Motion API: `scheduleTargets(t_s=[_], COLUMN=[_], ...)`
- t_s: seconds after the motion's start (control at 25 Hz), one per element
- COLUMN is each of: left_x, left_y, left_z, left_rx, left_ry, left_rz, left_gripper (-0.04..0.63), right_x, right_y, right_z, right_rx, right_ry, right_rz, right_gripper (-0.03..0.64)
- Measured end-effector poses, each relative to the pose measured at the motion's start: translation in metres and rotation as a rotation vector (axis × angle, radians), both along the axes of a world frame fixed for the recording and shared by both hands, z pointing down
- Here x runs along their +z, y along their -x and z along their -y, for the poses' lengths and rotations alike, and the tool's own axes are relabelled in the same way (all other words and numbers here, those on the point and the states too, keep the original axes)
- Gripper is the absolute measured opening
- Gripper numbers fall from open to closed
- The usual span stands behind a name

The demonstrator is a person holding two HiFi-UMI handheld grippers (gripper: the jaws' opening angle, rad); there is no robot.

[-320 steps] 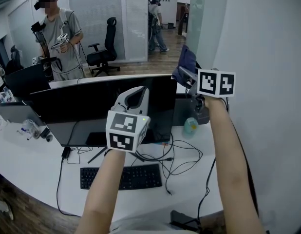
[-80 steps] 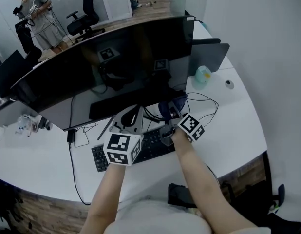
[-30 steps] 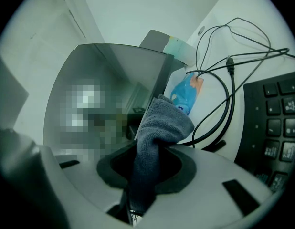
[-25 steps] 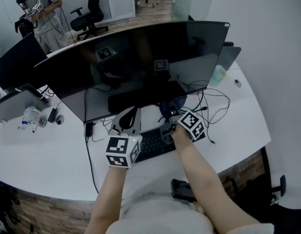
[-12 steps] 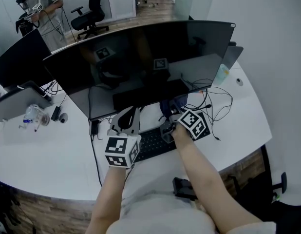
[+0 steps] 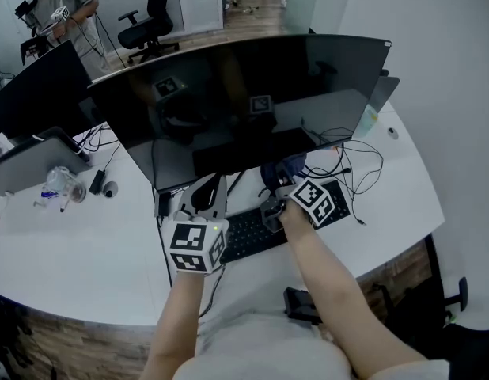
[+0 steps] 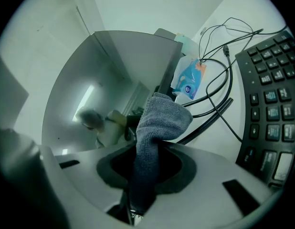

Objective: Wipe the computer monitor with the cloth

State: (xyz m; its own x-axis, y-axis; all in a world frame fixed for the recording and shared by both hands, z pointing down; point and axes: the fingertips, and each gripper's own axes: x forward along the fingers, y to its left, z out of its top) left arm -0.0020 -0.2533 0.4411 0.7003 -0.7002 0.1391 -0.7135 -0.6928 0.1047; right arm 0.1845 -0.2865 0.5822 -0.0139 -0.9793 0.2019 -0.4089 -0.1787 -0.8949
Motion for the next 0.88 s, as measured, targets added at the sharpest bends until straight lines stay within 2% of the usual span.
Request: scheduleTargets(t_s=[0.88], left_x=[0.009], left_y=[0.054], left_z=[0.001], left_rx=[-0.046], left_ry=[0.018], left_rz=[-0.034], left_gripper=[0.009], right_x=[0.001], right_y=[0.057], right_z=[0.004], right_rx=[-0.023], right_ry=[0.000], right_rz=[0.012], right_gripper=[0.092])
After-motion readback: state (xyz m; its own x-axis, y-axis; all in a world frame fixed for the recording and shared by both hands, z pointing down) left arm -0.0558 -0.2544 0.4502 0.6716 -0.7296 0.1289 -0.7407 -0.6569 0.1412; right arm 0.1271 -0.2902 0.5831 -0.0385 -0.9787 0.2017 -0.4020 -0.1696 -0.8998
